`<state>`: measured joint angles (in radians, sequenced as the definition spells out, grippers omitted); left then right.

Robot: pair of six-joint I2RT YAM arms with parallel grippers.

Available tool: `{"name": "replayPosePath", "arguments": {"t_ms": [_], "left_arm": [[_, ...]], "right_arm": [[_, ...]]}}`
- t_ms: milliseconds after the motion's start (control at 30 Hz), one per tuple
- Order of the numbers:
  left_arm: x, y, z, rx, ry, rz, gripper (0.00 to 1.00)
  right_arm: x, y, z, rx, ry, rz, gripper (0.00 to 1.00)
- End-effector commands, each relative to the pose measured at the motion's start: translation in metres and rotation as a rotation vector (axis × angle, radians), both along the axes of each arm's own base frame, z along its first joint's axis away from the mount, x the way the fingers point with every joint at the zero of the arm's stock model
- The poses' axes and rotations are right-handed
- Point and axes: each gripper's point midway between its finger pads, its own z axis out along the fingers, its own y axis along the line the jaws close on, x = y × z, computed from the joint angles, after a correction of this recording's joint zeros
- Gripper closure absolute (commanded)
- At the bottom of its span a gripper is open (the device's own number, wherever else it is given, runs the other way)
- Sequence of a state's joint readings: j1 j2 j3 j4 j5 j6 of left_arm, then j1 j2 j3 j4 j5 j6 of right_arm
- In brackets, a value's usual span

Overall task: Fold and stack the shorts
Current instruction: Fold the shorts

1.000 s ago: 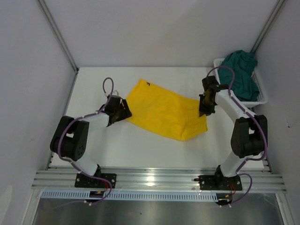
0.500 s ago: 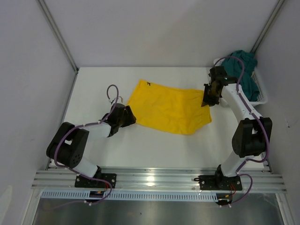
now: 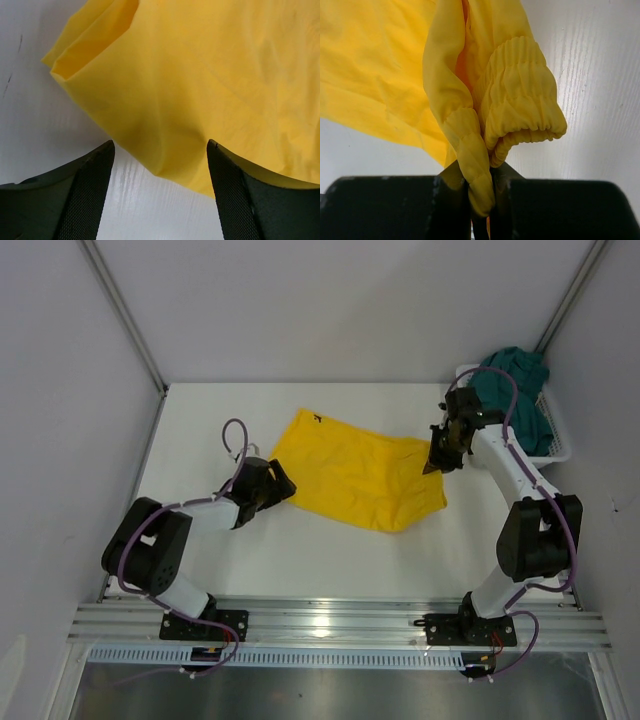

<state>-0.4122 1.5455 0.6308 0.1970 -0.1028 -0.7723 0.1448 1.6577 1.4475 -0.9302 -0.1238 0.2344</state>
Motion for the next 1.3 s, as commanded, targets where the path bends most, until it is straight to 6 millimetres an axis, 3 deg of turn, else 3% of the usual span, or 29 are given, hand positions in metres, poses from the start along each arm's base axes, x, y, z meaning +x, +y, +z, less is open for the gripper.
{"name": "replayPosePath", "arguments": {"t_ms": [0, 200, 300, 333, 400, 600, 633, 700, 733, 800, 900, 1033, 1167, 1267], "left_arm": [[0.009, -0.004, -0.002, -0.044, 0.019, 0.067, 0.22], [0.019, 0.003, -0.017, -0.09, 0.022, 0.172, 0.27], [0.027, 0.005, -0.018, -0.105, -0.006, 0.205, 0.42], [0.029, 0.005, -0.015, -0.112, -0.025, 0.209, 0.67], [0.033, 0.006, -0.01, -0.12, -0.061, 0.219, 1.0], [0.017, 0.001, -0.005, -0.103, -0.091, 0.197, 1.0], [0.002, -0.005, -0.006, -0.098, -0.092, 0.172, 1.0], [-0.008, -0.013, -0.003, -0.091, -0.116, 0.164, 1.0], [-0.02, -0.025, 0.0, -0.1, -0.122, 0.125, 1.0], [-0.039, -0.027, -0.009, -0.094, -0.104, 0.137, 1.0], [-0.069, -0.049, -0.014, -0.134, -0.088, 0.091, 1.0], [-0.094, -0.071, -0.015, -0.175, -0.092, 0.059, 1.0], [-0.11, -0.089, -0.016, -0.161, -0.095, 0.046, 1.0], [-0.114, -0.098, -0.014, -0.14, -0.091, 0.026, 1.0]], "right_arm": [[0.001, 0.011, 0.018, 0.043, -0.074, 0.024, 1.0], [-0.005, 0.01, 0.015, 0.042, -0.074, 0.03, 1.0], [-0.007, 0.009, 0.014, 0.047, -0.075, 0.031, 1.0], [-0.01, 0.01, 0.01, 0.05, -0.064, 0.037, 1.0], [-0.01, 0.009, 0.009, 0.052, -0.065, 0.035, 1.0], [-0.007, -0.016, 0.01, -0.027, -0.064, -0.043, 1.0], [-0.007, -0.018, 0.012, -0.033, -0.062, -0.051, 1.0], [-0.002, -0.017, 0.019, -0.03, -0.072, -0.064, 1.0], [-0.002, -0.016, 0.018, -0.024, -0.056, -0.063, 1.0], [0.003, -0.011, 0.023, 0.0, -0.058, -0.058, 1.0], [0.006, -0.002, 0.024, 0.03, -0.043, -0.057, 1.0], [0.011, 0.01, 0.03, 0.039, -0.041, -0.07, 1.0], [0.016, 0.025, 0.033, 0.106, -0.019, -0.113, 1.0], [0.013, 0.052, 0.039, 0.215, 0.014, -0.083, 1.0]]}}
